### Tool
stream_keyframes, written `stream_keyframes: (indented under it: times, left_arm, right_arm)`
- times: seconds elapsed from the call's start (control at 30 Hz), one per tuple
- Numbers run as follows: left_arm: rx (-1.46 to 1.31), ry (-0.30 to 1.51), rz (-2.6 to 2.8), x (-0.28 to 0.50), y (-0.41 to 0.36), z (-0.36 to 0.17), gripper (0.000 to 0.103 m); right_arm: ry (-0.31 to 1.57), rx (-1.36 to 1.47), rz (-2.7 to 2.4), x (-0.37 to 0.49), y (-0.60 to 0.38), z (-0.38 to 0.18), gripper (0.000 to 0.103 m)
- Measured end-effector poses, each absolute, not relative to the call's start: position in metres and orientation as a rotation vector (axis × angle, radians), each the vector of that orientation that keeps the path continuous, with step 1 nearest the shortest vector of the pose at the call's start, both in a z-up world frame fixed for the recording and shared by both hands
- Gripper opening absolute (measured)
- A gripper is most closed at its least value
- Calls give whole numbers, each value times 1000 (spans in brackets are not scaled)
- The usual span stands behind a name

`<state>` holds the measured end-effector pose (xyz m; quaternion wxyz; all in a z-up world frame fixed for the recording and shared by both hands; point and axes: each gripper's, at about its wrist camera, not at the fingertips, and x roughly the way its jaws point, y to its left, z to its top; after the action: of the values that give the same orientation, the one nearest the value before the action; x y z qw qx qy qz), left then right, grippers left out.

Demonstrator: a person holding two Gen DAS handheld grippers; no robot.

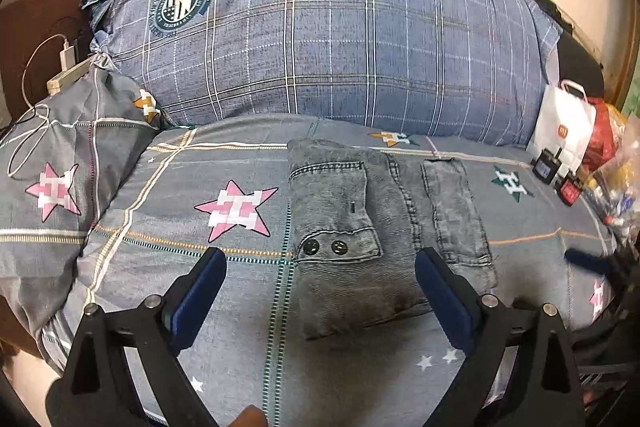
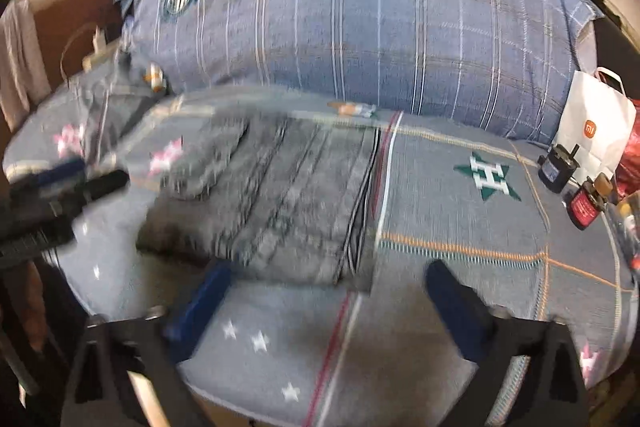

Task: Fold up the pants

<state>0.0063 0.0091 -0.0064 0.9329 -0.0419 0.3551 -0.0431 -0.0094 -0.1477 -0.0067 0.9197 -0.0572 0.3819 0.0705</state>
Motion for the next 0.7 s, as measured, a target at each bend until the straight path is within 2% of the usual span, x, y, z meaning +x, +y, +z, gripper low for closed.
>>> stream_keyframes:
  times: [0.17, 0.47, 0.7]
  left_arm:
    - [-37, 741, -55, 2, 3, -2, 101]
    - [44, 783, -5, 7, -6, 1, 102]
    - [-10, 810, -78, 10, -5, 1, 102]
  right_arm:
    - [829, -173, 130, -17, -145, -20, 103]
    - [819, -190, 91, -11, -142, -16, 103]
    - [819, -193, 82, -8, -140, -15, 103]
